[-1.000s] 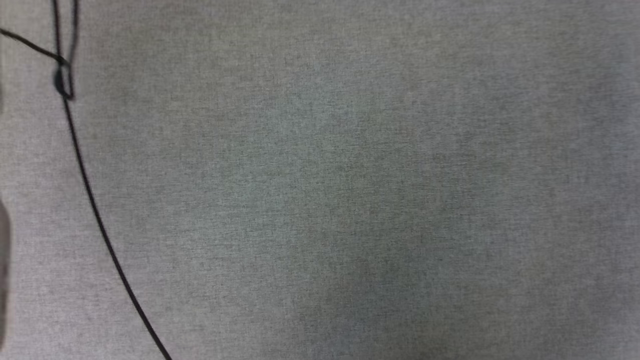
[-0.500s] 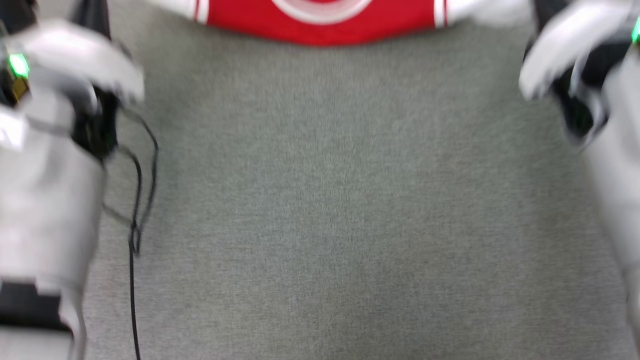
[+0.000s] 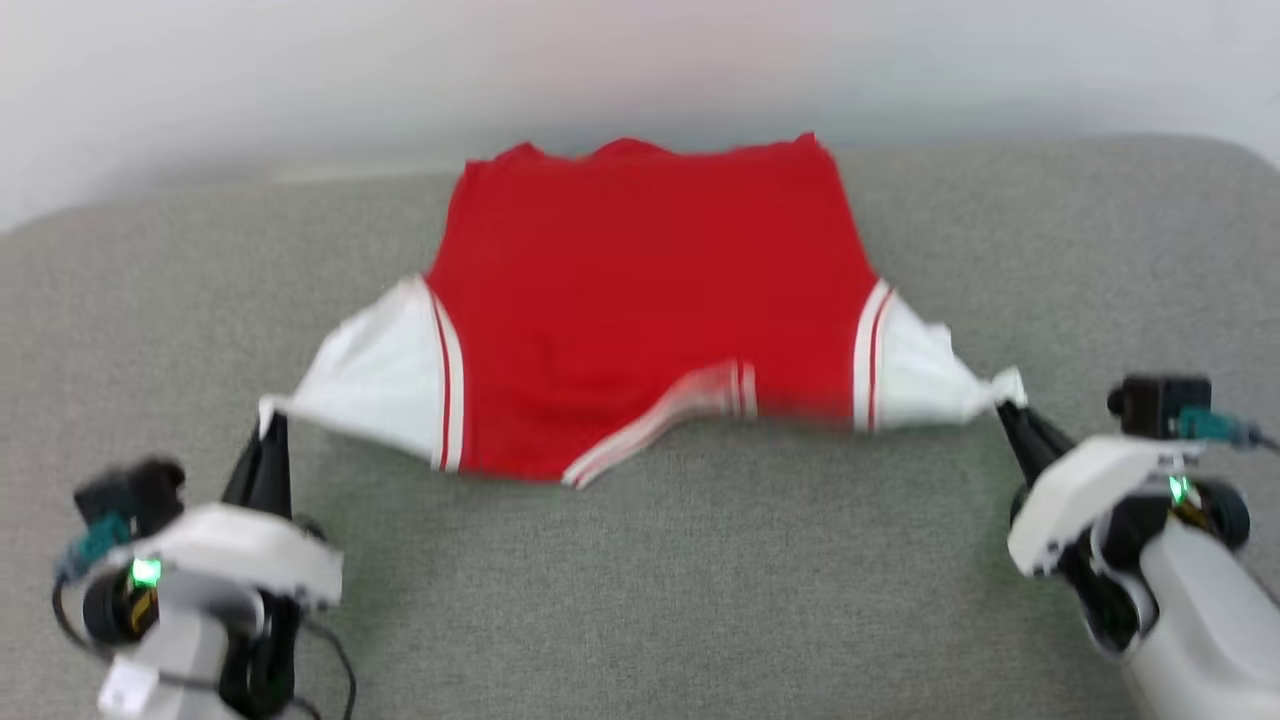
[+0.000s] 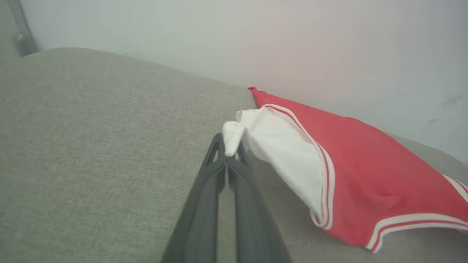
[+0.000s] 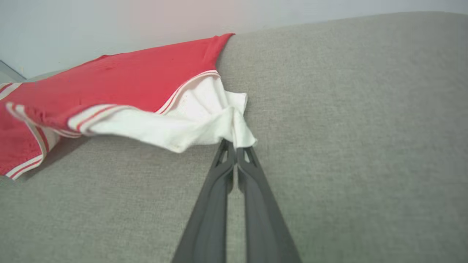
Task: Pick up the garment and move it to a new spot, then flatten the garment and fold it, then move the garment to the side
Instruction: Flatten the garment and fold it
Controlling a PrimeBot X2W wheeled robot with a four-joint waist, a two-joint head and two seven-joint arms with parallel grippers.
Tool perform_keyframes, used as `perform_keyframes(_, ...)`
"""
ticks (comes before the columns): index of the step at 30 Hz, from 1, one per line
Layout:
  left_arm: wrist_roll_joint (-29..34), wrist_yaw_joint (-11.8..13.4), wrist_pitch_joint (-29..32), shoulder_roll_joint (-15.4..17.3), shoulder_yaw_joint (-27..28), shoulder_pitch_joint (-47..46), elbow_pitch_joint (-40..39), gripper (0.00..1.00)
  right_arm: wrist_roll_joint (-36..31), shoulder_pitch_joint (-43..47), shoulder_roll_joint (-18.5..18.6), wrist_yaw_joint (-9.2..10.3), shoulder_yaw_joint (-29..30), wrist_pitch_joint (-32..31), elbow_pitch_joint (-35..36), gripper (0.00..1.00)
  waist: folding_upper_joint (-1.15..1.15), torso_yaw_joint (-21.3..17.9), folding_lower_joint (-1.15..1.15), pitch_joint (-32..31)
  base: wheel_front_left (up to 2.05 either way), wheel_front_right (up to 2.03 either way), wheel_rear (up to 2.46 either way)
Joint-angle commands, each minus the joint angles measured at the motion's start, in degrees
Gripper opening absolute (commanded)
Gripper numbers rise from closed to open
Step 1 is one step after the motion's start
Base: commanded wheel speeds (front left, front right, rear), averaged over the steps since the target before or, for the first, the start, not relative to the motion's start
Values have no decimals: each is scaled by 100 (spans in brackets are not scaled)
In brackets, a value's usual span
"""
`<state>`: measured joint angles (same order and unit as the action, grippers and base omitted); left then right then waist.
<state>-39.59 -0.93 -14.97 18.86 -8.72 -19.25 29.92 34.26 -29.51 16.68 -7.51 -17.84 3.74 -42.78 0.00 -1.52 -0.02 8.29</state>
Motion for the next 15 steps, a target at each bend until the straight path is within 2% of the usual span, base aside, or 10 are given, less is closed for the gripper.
perform_keyframes(1,-9,43,-29,6,43,154,-64,0,42,161,58,4,45,3,39,0,0,-37,2,-298,0,0,0)
perform_keyframes(5,-38,311,28,-20,69,1121,-645,0,55,937,99,4,276,-61,382,0,0,-32,2,-609,0,0,0)
perform_keyframes(10,37,691,350,104,0,2172,-1295,0,-55,2024,30,5,735,-279,956,0,0,45,2,-877,0,0,0)
perform_keyframes(15,86,1016,648,191,-72,2975,-1998,0,-382,3113,-294,4,1386,-571,1814,0,0,122,2,-970,0,0,0)
